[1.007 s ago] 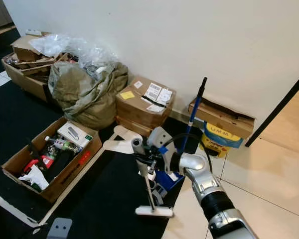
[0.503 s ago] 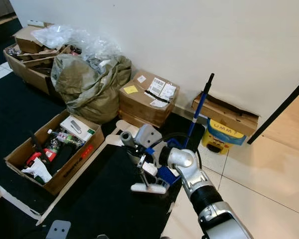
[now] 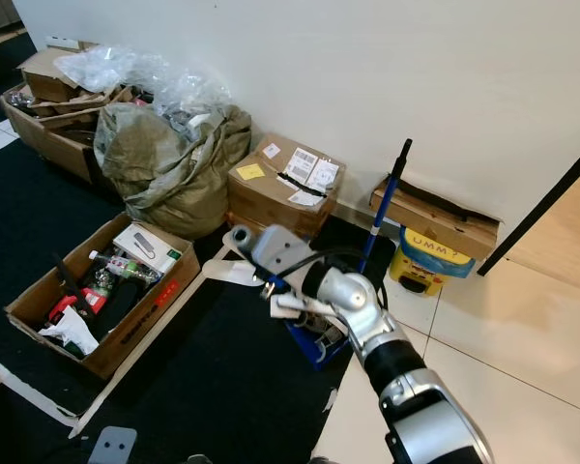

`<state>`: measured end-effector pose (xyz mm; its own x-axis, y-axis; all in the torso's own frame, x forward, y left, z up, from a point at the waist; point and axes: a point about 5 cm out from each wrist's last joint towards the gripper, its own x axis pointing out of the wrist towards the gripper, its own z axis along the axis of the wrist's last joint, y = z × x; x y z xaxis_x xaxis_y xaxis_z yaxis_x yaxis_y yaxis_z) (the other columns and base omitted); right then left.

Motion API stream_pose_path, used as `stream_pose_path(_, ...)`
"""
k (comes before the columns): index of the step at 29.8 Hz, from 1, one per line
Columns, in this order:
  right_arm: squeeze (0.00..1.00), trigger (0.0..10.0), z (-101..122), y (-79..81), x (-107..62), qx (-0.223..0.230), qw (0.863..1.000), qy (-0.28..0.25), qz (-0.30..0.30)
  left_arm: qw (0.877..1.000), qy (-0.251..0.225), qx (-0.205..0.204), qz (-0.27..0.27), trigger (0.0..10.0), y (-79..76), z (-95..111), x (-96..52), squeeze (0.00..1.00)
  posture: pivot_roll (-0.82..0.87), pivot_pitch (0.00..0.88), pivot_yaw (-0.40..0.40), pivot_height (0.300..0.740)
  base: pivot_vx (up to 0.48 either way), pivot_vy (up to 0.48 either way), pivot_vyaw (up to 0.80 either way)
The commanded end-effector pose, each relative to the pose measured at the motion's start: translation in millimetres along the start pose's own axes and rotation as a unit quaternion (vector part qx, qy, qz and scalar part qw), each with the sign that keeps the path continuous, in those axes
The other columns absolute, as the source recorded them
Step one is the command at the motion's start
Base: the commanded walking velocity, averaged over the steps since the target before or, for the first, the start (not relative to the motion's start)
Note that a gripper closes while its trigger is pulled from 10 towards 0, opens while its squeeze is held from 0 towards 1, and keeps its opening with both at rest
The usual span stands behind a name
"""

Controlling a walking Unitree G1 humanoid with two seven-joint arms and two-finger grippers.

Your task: Sweep floor

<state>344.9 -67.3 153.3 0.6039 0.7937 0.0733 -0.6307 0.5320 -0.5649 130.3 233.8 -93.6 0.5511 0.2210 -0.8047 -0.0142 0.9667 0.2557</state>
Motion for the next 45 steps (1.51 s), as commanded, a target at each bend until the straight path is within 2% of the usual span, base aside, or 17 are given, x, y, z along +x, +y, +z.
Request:
stream_pose_path(1, 0.00, 10.0, 8, -11.2, 0.7, -0.035, 0.999, -0.019, -0.016, 1.000, 0.016, 0.000, 0.000, 10.0, 0.9, -10, -2.8, 0.00, 0.03, 0.161, -0.095, 0.740, 0.000, 0.000, 0.00)
stream_pose_path(7, 0.00, 10.0, 11, -20.6, 0.9, -0.033, 0.999, -0.023, -0.036, 1.000, 0.015, 0.000, -0.001, 10.0, 0.7, -10, -2.5, 0.00, 0.02, 0.157, -0.094, 0.740, 0.000, 0.000, 0.00)
stream_pose_path(10, 0.00, 10.0, 15, -29.1, 2.1, 0.007, 0.998, -0.032, -0.054, 1.000, 0.013, -0.001, -0.003, 10.0, -0.2, -8, -1.9, 0.00, 0.02, 0.143, -0.088, 0.740, 0.000, 0.000, 0.00)
stream_pose_path(13, 0.00, 10.0, 15, -29.1, 2.1, 0.007, 0.998, -0.032, -0.054, 1.000, 0.013, -0.001, -0.003, 10.0, -0.2, -8, -1.9, 0.00, 0.02, 0.143, -0.088, 0.740, 0.000, 0.000, 0.00)
stream_pose_path(15, 0.00, 10.0, 26, -47.7, 3.4, 0.048, 0.994, -0.051, -0.087, 1.000, 0.011, 0.002, -0.010, 10.0, -2.5, -4, -0.6, 0.00, 0.00, 0.120, -0.073, 0.740, 0.000, 0.000, 0.00)
stream_pose_path(17, 0.00, 10.0, 31, -55.3, 3.5, 0.059, 0.992, -0.059, -0.098, 1.000, 0.011, 0.003, -0.012, 10.0, -3.4, -2, -0.1, 0.00, 0.00, 0.120, -0.073, 0.740, 0.000, 0.000, 0.00)
stream_pose_path(20, 0.00, 10.0, 31, -55.3, 3.5, 0.059, 0.992, -0.059, -0.098, 1.000, 0.011, 0.003, -0.012, 10.0, -3.4, -2, -0.1, 0.00, 0.00, 0.120, -0.073, 0.740, 0.000, 0.000, 0.00)
stream_pose_path(22, 0.00, 10.0, 37, -62.9, 3.8, 0.078, 0.988, -0.069, -0.112, 1.000, 0.010, 0.003, -0.015, 10.0, -4.5, -1, 0.5, 0.00, 0.00, 0.113, -0.072, 0.740, 0.000, 0.000, 0.00)
stream_pose_path(23, 0.00, 10.0, 43, -69.9, 5.4, 0.114, 0.981, -0.085, -0.130, 1.000, 0.009, 0.003, -0.017, 10.0, -5.9, 2, 1.2, 0.00, -0.01, 0.106, -0.071, 0.740, 0.000, 0.000, 0.00)
stream_pose_path(26, 0.00, 10.0, 47, -73.8, 7.0, 0.138, 0.976, -0.096, -0.139, 1.000, 0.008, 0.001, -0.019, 10.0, -7.0, 4, 1.7, 0.00, -0.01, 0.104, -0.070, 0.740, 0.000, 0.000, 0.00)
stream_pose_path(27, 0.00, 10.0, 51, -76.3, 10.2, 0.175, 0.967, -0.109, -0.148, 1.000, 0.007, -0.003, -0.021, 10.0, -8.3, 6, 2.4, 0.00, -0.02, 0.102, -0.062, 0.740, 0.000, 0.000, 0.00)
stream_pose_path(29, 0.00, 10.0, 53, -75.9, 13.0, 0.201, 0.961, -0.115, -0.151, 1.000, 0.006, -0.008, -0.023, 10.0, -9.2, 7, 2.8, 0.00, -0.02, 0.101, -0.062, 0.740, 0.000, 0.000, 0.00)
stream_pose_path(31, 0.00, 10.0, 49, -62.6, 19.5, 0.249, 0.952, -0.106, -0.143, 1.000, 0.005, -0.010, -0.024, 10.0, -10.4, 10, 3.6, 0.00, -0.02, 0.097, -0.060, 0.740, 0.000, 0.000, 0.00)
stream_pose_path(34, 0.00, 10.0, 47, -57.5, 21.0, 0.259, 0.951, -0.100, -0.138, 1.000, 0.004, -0.010, -0.024, 10.0, -10.7, 11, 3.8, 0.00, -0.02, 0.097, -0.060, 0.740, 0.000, 0.000, 0.00)
stream_pose_path(35, 0.00, 10.0, 42, -42.4, 23.5, 0.276, 0.949, -0.091, -0.124, 1.000, 0.003, -0.010, -0.024, 10.0, -10.7, 12, 4.0, 0.00, -0.02, 0.095, -0.056, 0.740, 0.000, 0.000, 0.00)
stream_pose_path(41, 0.00, 10.0, 35, -11.1, 26.5, 0.320, 0.939, -0.070, -0.102, 1.000, -0.001, -0.009, -0.028, 10.0, -11.1, 14, 4.4, 0.00, -0.02, 0.093, -0.049, 0.740, 0.151, 0.000, 0.00)
stream_pose_path(45, 0.00, 10.0, 34, -7.1, 26.5, 0.343, 0.931, -0.059, -0.111, 0.999, -0.004, -0.005, -0.032, 10.0, -11.5, 15, 4.5, 0.00, -0.03, 0.089, -0.047, 0.740, 0.325, 0.000, 0.00)
